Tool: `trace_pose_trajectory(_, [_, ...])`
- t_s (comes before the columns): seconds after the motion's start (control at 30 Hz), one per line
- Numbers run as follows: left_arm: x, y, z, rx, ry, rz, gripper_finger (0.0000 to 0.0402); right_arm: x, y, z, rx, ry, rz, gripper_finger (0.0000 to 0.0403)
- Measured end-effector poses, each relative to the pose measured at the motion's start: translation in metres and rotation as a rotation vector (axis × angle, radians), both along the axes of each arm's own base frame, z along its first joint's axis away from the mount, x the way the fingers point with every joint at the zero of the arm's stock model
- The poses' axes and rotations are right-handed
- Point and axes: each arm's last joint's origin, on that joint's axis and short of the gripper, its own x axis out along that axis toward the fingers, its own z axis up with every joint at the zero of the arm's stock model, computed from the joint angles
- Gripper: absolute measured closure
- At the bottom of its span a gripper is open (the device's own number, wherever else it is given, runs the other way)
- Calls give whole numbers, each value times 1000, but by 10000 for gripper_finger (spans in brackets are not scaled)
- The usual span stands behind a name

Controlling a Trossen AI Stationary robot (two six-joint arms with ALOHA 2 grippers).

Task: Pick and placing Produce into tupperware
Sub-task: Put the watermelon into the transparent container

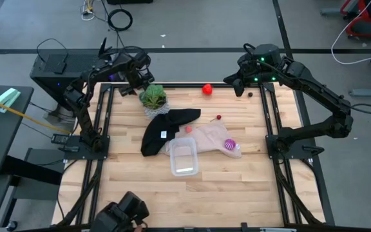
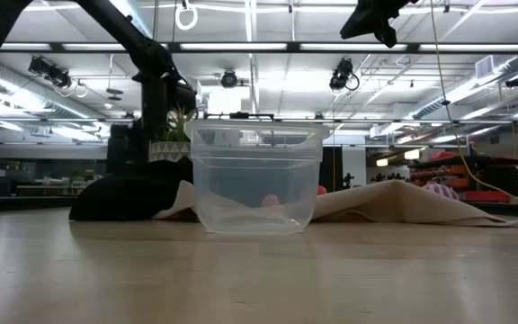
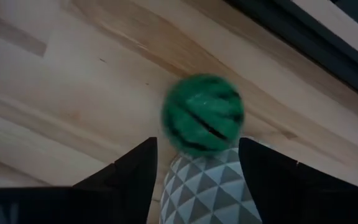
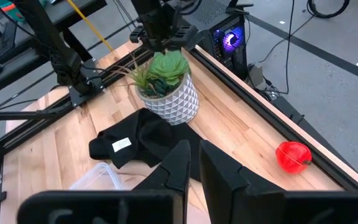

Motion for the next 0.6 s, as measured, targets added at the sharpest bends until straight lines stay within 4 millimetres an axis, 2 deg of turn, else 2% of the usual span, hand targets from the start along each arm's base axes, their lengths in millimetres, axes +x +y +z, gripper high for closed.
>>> trace_pose_trajectory(0.17, [-1, 1, 10, -7, 10, -20, 195, 0, 0, 0, 0, 0, 0, 360])
trace_pose_trajectory(0.33, [-4, 3, 11, 10, 23, -49, 209, 0, 0, 0, -4, 1, 2, 360])
trace_pose_trajectory(0.6, [-9, 7, 11, 42, 59, -66, 195, 0, 0, 0, -1, 0, 0, 360])
